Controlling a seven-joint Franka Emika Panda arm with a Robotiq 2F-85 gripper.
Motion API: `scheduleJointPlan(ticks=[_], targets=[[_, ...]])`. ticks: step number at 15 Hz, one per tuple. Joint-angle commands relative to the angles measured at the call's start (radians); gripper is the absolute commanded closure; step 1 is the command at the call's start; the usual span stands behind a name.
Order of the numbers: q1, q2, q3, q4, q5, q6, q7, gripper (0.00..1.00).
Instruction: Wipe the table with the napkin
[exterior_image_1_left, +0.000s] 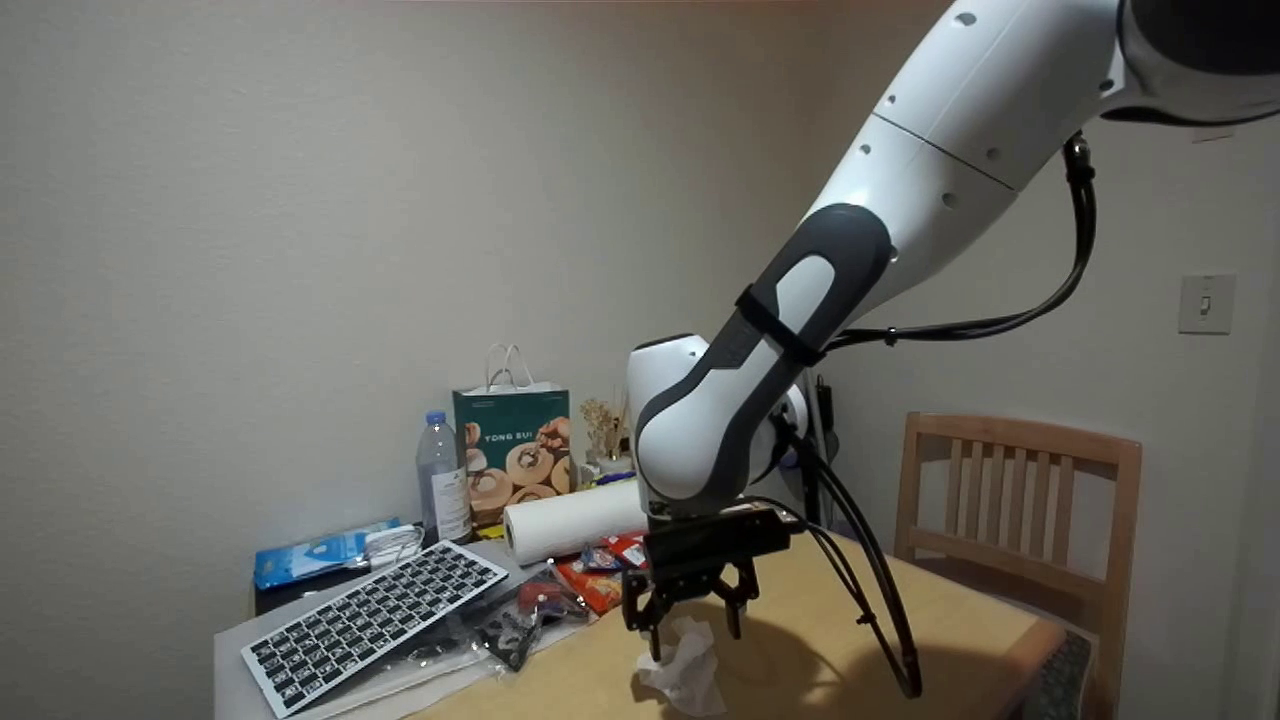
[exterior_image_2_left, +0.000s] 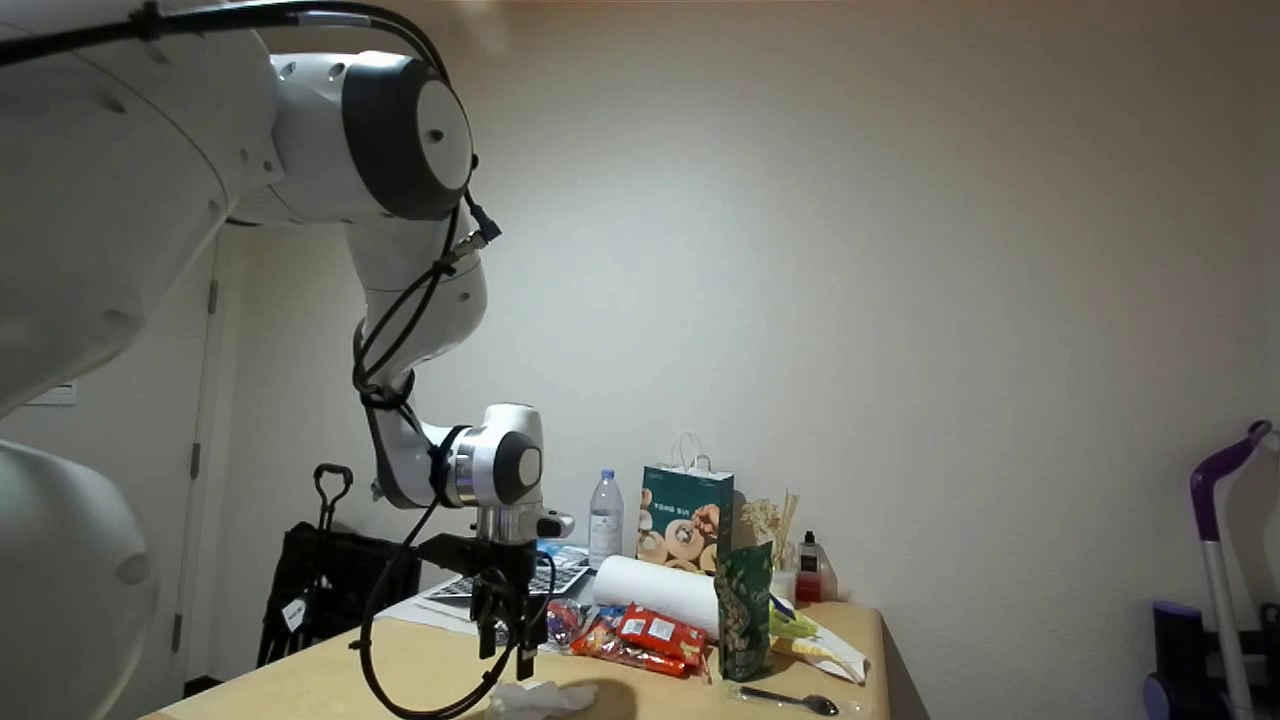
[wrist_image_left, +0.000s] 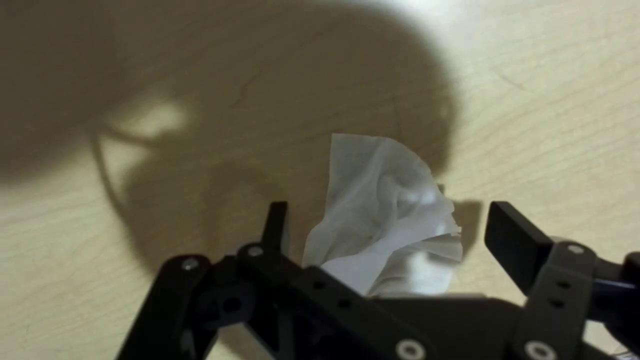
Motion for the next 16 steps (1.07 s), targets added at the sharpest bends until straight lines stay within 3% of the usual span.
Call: scheduleJointPlan(ticks=[1, 9, 12, 16], targets=[[-0.002, 0.012, -0.001, 0.013, -0.021, 0.006, 0.007, 0.00], [0.002, 0.100, -0.015, 0.099, -0.020, 0.014, 0.018, 0.00], [-0.006, 0.088, -0.029, 0.082, 0.008, -0.001, 0.064, 0.33], [-0.056, 0.075, -0.006, 0.069, 0.083, 0.005, 0.049, 0.61]])
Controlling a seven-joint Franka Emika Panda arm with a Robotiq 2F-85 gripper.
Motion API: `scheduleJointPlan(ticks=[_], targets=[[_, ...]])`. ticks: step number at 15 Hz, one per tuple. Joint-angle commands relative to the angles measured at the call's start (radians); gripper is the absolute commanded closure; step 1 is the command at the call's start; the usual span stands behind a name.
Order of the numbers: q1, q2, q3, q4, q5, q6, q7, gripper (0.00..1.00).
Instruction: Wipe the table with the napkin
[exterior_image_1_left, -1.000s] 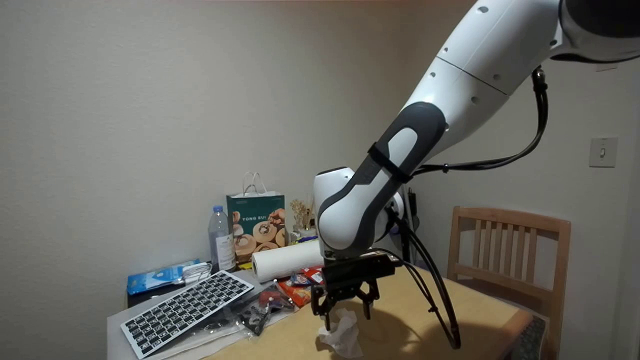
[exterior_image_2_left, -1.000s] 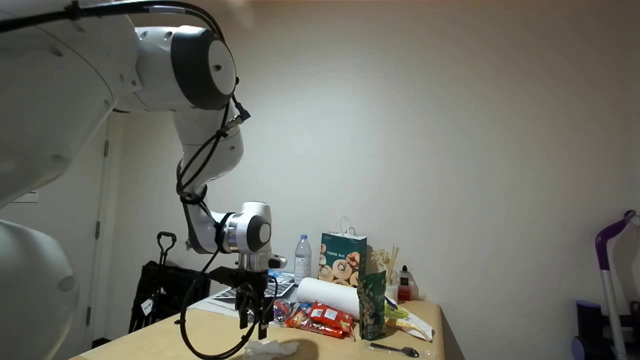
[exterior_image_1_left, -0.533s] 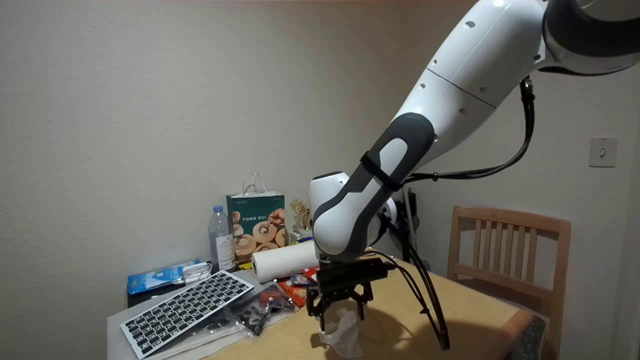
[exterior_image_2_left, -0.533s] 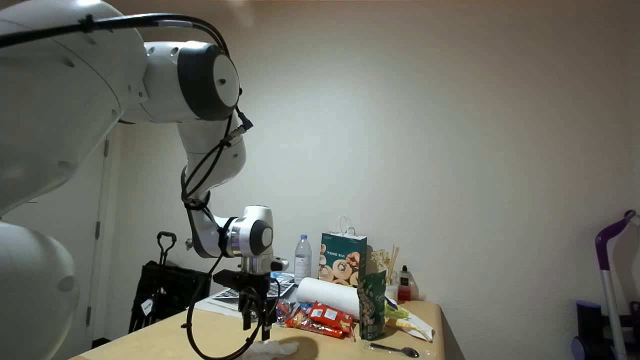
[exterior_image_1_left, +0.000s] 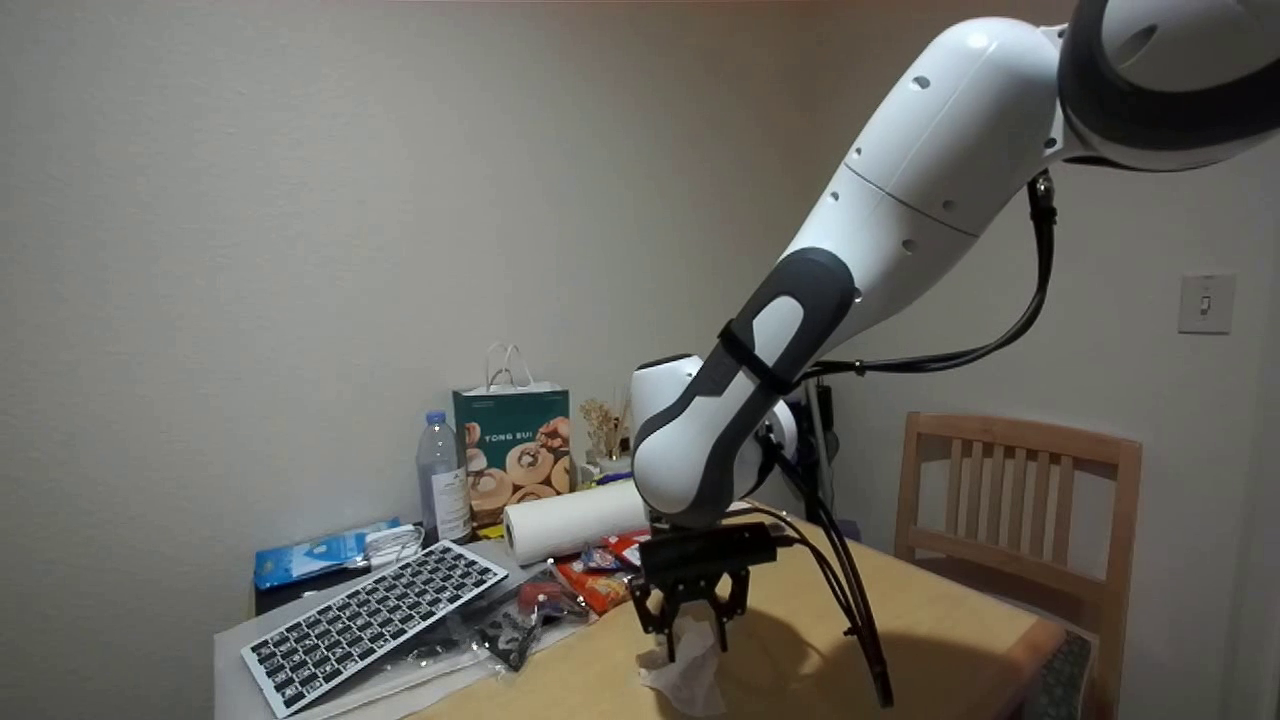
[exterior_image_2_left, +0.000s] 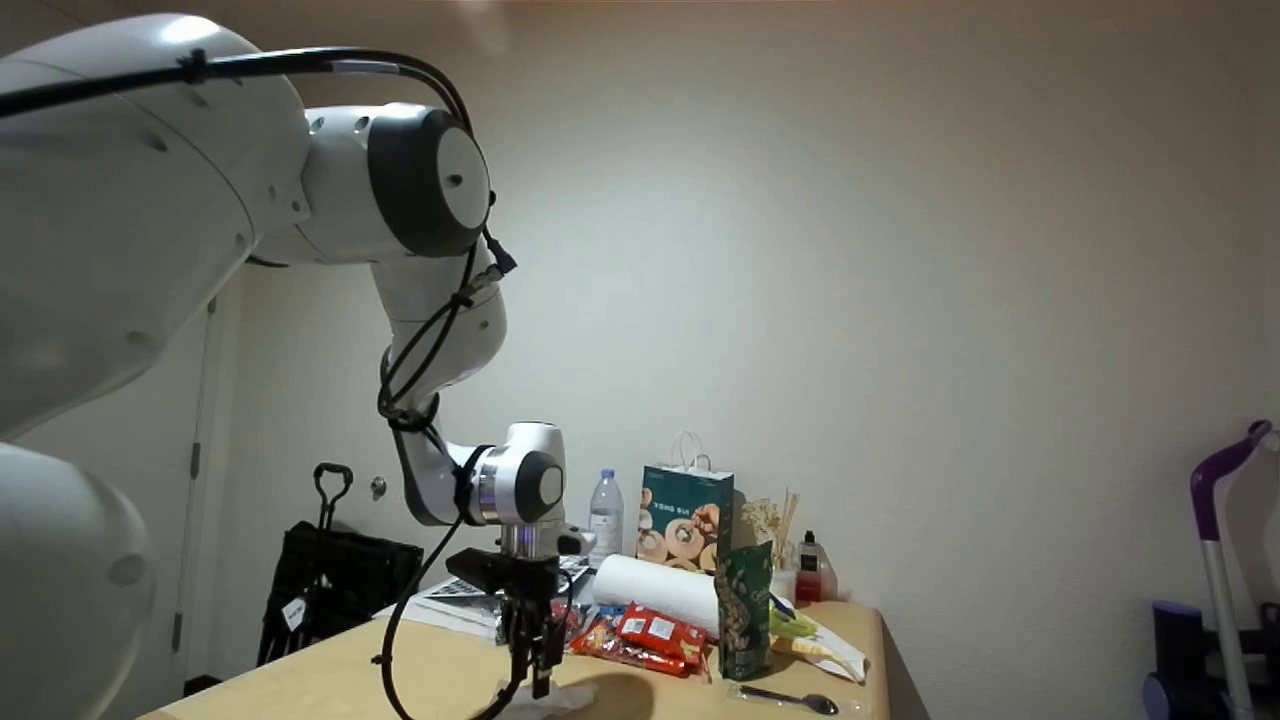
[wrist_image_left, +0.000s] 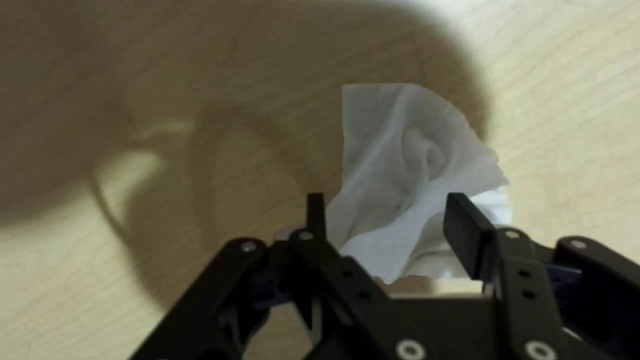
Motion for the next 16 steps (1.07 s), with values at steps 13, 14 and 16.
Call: scheduleJointPlan(ticks=[13, 14, 16], targets=[[-0.026, 0.031, -0.002, 0.017, 0.075, 0.068, 0.077, 0.01], [-0.027, 0.049, -0.005, 0.029, 0.080, 0.087, 0.102, 0.00], [-0.019, 0.078, -0.018, 0.045, 0.075, 0.128, 0.160, 0.00]])
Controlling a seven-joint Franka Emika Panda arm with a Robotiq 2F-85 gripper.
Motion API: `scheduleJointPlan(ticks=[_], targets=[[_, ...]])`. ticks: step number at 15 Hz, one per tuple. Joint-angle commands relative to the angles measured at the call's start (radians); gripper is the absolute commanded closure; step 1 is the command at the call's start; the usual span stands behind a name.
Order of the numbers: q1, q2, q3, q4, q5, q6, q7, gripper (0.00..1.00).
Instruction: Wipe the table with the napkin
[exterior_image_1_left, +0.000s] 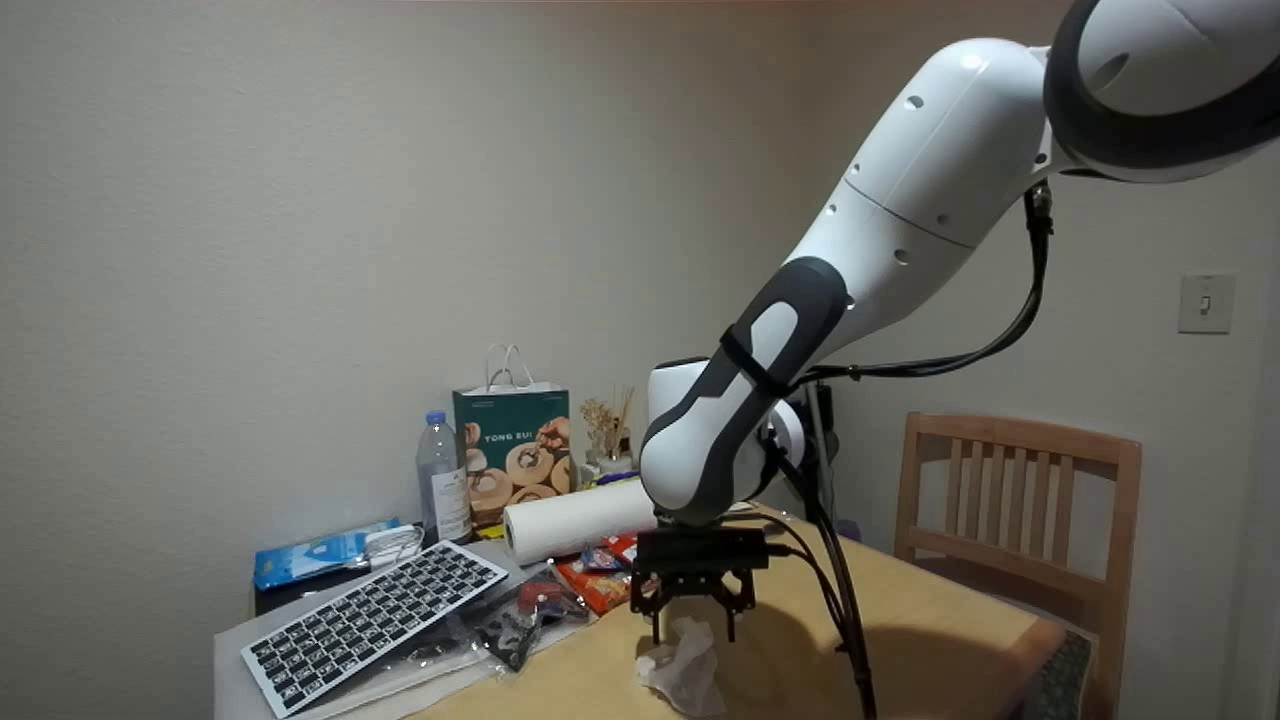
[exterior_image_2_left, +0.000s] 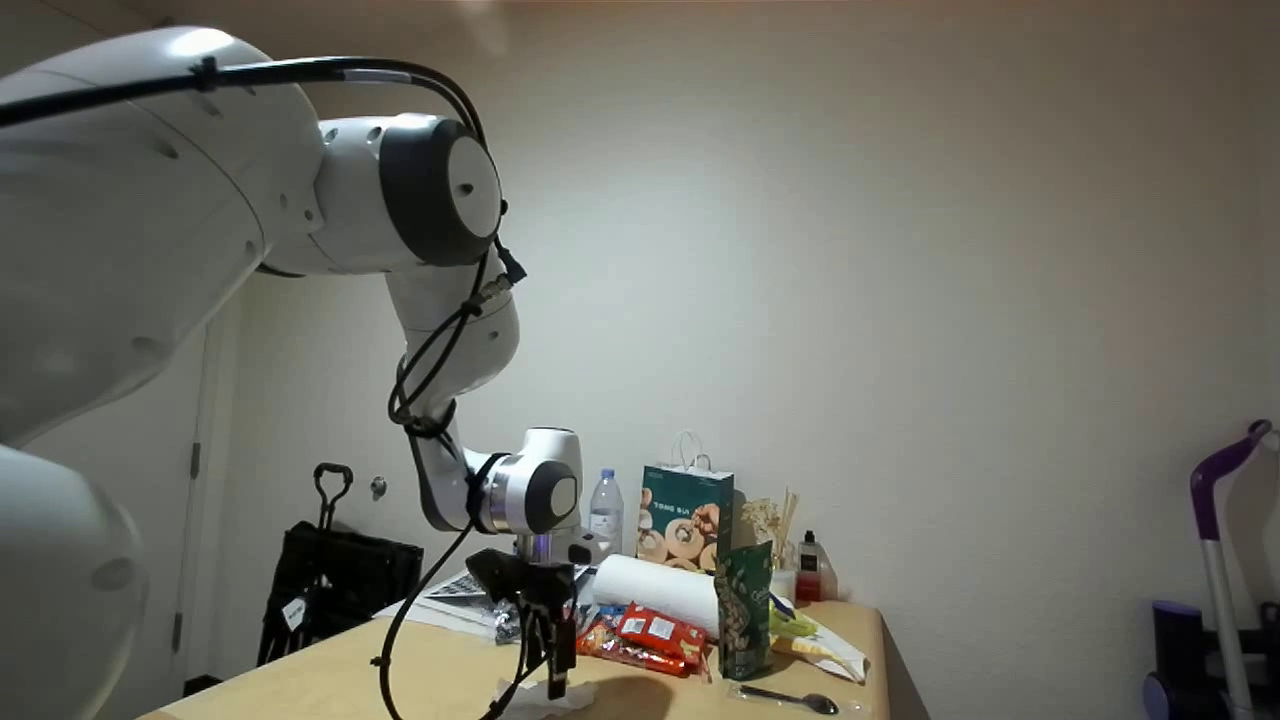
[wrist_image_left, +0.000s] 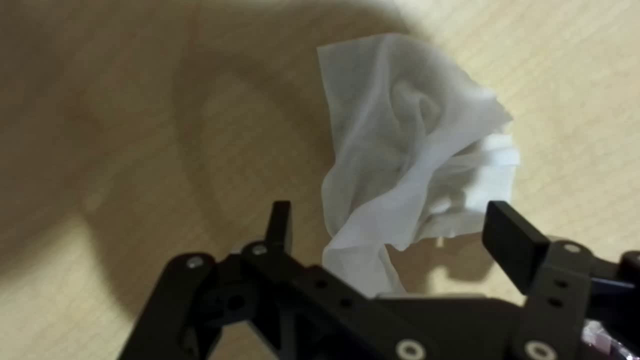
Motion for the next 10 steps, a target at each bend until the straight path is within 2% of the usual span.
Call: scheduleJointPlan(ticks=[1, 2, 4, 10], targets=[[0.015, 0.065, -0.023, 0.042, 0.013, 0.073, 0.097, 0.00], [0.020, 0.079, -0.029, 0.051, 0.011, 0.084, 0.119, 0.25], [0.032, 0.104, -0.044, 0.066, 0.006, 0.101, 0.162, 0.32], [0.065, 0.124, -0.079, 0.091, -0.008, 0.111, 0.271, 0.73]])
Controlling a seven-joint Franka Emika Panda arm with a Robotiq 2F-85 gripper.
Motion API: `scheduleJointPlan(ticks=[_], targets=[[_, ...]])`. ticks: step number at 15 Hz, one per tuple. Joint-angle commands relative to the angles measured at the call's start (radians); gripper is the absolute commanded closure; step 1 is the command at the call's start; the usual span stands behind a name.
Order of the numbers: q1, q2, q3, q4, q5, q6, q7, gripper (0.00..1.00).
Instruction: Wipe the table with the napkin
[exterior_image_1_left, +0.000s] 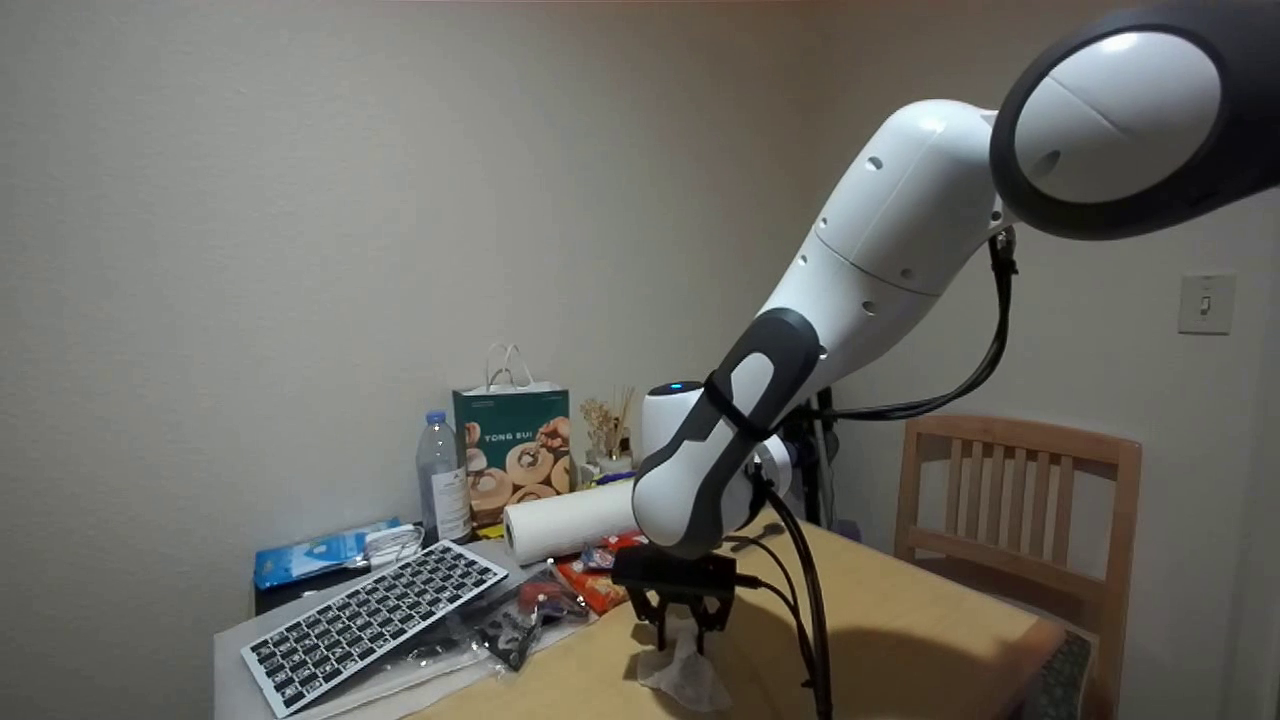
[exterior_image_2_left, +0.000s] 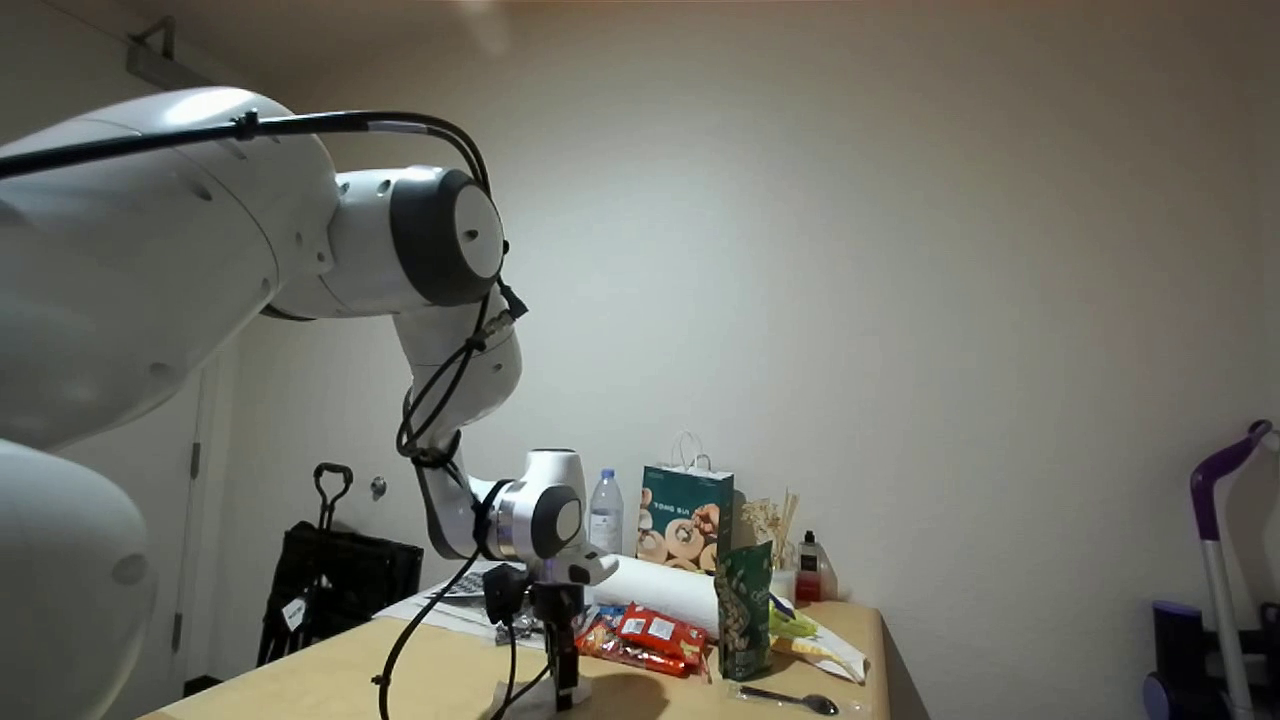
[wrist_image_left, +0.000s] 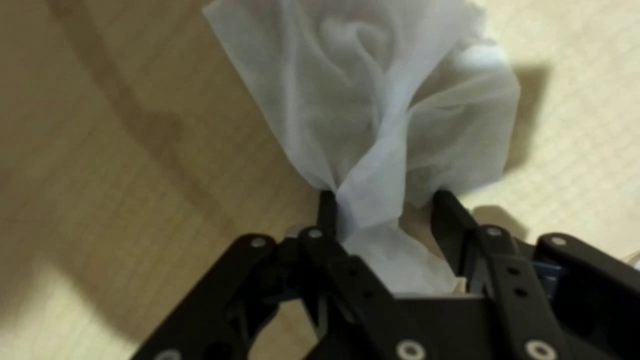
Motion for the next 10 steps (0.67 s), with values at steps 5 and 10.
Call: scheduleJointPlan(ticks=[5, 10], targets=[[0.115, -0.044, -0.108, -0.068, -0.096, -0.007, 0.198, 0.99], [0.082, -0.130, -0.060, -0.133, -0.174, -0.298, 0.117, 1.00]])
